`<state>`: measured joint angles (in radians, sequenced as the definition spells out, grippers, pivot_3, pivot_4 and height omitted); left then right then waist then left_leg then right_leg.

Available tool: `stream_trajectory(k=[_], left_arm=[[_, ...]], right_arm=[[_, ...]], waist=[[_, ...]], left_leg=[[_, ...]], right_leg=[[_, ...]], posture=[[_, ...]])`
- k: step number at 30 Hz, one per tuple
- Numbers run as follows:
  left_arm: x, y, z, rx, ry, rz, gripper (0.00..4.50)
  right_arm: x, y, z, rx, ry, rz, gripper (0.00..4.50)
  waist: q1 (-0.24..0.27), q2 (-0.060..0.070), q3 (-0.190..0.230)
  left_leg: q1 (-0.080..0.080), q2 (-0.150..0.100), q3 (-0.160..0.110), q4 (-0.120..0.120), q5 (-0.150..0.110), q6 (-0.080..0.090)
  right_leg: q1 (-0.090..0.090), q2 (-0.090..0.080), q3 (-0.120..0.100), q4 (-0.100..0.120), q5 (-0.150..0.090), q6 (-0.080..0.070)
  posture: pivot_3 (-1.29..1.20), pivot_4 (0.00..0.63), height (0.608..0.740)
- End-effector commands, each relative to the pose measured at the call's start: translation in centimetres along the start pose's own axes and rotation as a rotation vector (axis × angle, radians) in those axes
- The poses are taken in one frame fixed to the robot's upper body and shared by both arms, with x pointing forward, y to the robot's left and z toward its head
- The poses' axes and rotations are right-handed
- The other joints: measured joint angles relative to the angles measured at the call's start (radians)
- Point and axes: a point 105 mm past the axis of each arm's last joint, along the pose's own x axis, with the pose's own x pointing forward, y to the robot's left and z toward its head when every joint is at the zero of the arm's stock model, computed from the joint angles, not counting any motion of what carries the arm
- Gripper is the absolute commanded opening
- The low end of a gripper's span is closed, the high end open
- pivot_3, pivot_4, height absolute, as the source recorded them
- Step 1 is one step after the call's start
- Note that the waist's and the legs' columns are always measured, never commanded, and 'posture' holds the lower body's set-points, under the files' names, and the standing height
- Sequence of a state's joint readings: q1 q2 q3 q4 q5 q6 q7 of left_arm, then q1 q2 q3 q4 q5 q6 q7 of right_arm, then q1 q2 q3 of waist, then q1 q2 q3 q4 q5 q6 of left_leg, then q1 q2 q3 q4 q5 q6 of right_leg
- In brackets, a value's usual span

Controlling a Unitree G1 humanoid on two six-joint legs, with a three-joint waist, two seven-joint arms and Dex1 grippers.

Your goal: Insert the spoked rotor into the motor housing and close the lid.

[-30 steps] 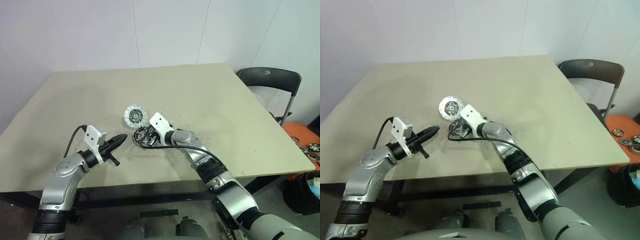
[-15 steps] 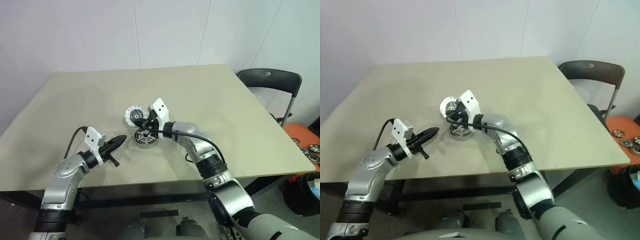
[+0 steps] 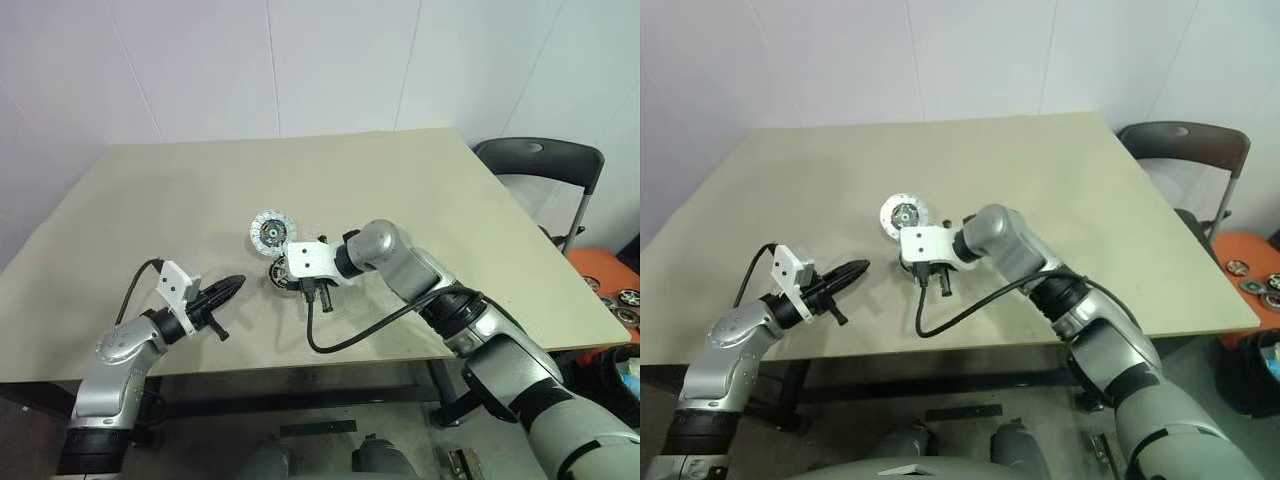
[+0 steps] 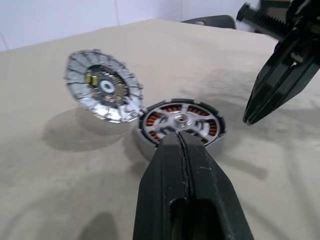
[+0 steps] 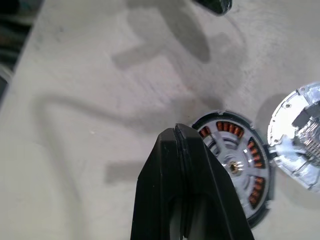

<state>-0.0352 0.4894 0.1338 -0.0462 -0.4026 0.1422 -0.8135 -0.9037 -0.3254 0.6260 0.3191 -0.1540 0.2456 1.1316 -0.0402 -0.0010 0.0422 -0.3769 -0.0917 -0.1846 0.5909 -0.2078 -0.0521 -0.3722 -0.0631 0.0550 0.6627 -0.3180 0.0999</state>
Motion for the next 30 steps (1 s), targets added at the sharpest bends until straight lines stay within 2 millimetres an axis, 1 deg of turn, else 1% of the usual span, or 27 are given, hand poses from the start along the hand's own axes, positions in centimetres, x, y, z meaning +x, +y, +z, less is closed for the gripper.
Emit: stream_trajectory(k=[1, 7, 10, 13, 15, 21, 25, 26, 27, 30], left_arm=[[-0.2, 0.0, 1.7, 0.050, -0.033, 0.013, 0.00], [-0.1, -0.3, 2.3, 0.051, -0.034, 0.018, 0.00], [0.2, -0.7, 2.7, 0.049, -0.036, 0.017, 0.00], [0.4, -1.0, 2.9, 0.046, -0.036, 0.017, 0.00], [0.6, -1.2, 3.5, 0.047, -0.041, 0.017, 0.00], [1.0, -1.6, 4.4, 0.044, -0.043, 0.014, 0.00], [1.2, -1.6, 4.8, 0.043, -0.044, 0.013, 0.00], [1.2, -1.6, 4.9, 0.043, -0.044, 0.013, 0.00], [1.2, -1.6, 5.0, 0.043, -0.044, 0.014, 0.00], [1.2, -1.6, 5.1, 0.042, -0.042, 0.015, 0.00]], right_arm=[[0.0, -0.9, 0.1, -0.091, 0.039, -0.034, 0.55], [0.5, -1.1, -1.0, -0.137, 0.093, -0.051, 2.62], [0.7, -1.9, -1.6, -0.156, 0.126, -0.100, 3.60], [1.0, -2.0, -2.3, -0.163, 0.154, -0.104, 3.60], [1.1, -2.0, -3.0, -0.164, 0.179, -0.111, 3.60], [1.2, -2.1, -5.6, -0.157, 0.266, -0.132, 3.60], [1.3, -1.9, -6.5, -0.141, 0.287, -0.127, 3.60], [1.3, -1.9, -6.6, -0.138, 0.288, -0.125, 3.20], [1.3, -1.8, -6.7, -0.137, 0.290, -0.118, 2.99], [1.3, -1.6, -6.9, -0.139, 0.293, -0.106, 2.06]], waist=[[0.002, 0.000, 0.000], [0.002, 0.000, 0.000], [-0.001, 0.000, 0.000], [-0.001, 0.000, 0.000], [-0.001, 0.000, 0.000], [-0.001, 0.000, 0.000], [-0.001, 0.000, 0.000], [-0.001, 0.000, 0.000], [-0.001, 0.000, 0.000], [-0.004, -0.001, -0.001]], left_leg=[[0.000, 0.000, 0.000, 0.000, 0.000, 0.000], [0.000, 0.000, 0.000, 0.000, 0.000, 0.000], [0.000, 0.000, 0.000, 0.000, 0.000, 0.000], [0.000, 0.000, 0.000, 0.000, 0.000, 0.000], [0.000, 0.000, 0.000, 0.000, 0.000, 0.000], [0.001, 0.000, 0.000, 0.000, 0.000, 0.000], [0.004, 0.000, 0.000, 0.000, 0.000, 0.000], [0.004, 0.000, 0.000, 0.001, 0.000, 0.000], [0.004, 0.000, 0.000, 0.001, 0.000, 0.000], [0.005, 0.000, 0.000, 0.001, 0.000, 0.000]], right_leg=[[0.000, 0.000, 0.000, 0.000, 0.000, 0.000], [0.000, 0.000, 0.000, 0.000, 0.000, 0.000], [0.000, 0.000, 0.000, 0.000, 0.000, 0.000], [0.000, 0.001, 0.000, 0.000, 0.000, 0.000], [0.000, 0.001, 0.000, 0.000, 0.000, 0.000], [0.001, 0.001, 0.000, 0.000, 0.000, 0.000], [0.003, 0.001, 0.000, 0.001, 0.000, -0.001], [0.004, 0.001, 0.000, 0.001, 0.000, -0.001], [0.004, 0.001, 0.000, 0.001, -0.001, -0.003], [0.005, 0.001, 0.000, 0.001, -0.002, -0.004]], posture=[[0.00, 0.000, 0.740], [0.00, 0.000, 0.740], [0.00, 0.000, 0.740], [0.00, 0.000, 0.740], [0.00, 0.000, 0.740], [0.00, 0.000, 0.740], [0.00, 0.000, 0.740], [0.00, 0.000, 0.740], [0.00, 0.000, 0.740], [0.00, 0.000, 0.740]])
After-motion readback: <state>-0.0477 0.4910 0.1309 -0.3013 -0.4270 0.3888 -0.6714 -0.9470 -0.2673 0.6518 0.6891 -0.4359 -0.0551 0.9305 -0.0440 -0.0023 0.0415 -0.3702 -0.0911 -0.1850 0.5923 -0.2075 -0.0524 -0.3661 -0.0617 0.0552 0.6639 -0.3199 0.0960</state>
